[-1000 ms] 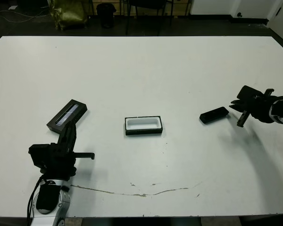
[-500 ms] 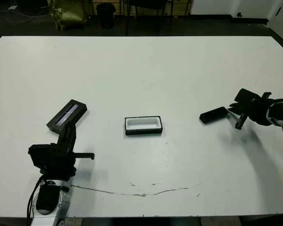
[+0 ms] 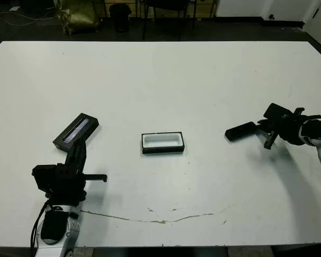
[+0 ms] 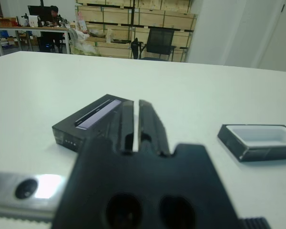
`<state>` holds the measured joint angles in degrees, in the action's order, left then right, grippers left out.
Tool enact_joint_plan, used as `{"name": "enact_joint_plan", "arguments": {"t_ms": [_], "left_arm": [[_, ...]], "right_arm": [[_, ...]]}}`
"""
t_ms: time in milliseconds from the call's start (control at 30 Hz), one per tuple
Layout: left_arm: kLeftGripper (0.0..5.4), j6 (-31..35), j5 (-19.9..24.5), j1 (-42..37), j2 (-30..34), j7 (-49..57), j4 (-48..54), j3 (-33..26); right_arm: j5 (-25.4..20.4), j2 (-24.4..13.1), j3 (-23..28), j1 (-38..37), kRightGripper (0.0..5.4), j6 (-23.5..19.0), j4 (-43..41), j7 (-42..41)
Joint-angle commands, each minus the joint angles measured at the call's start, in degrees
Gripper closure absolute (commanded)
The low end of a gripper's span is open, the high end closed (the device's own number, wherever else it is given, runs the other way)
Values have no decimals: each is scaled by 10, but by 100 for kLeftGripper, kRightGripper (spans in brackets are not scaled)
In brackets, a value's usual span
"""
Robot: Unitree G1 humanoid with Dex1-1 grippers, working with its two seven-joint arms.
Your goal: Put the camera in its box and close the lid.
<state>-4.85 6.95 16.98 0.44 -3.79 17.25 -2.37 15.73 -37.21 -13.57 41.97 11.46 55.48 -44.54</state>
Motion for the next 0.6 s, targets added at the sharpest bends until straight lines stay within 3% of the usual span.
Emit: {"name": "enact_joint_plan", "arguments": {"t_ms": [33, 200, 600], "left_arm": [[538, 6, -2, 6, 1, 1, -7, -1], [538, 13, -5, 7, 0, 5, -3, 0], [538, 20, -2, 7, -1, 6, 1, 1]], "right_arm": [[3, 11, -7, -14, 540, -6, 6, -9], [0, 12, -8, -17, 540, 12, 7, -16], [-21, 26, -3, -24, 540, 2, -15, -38]]}}
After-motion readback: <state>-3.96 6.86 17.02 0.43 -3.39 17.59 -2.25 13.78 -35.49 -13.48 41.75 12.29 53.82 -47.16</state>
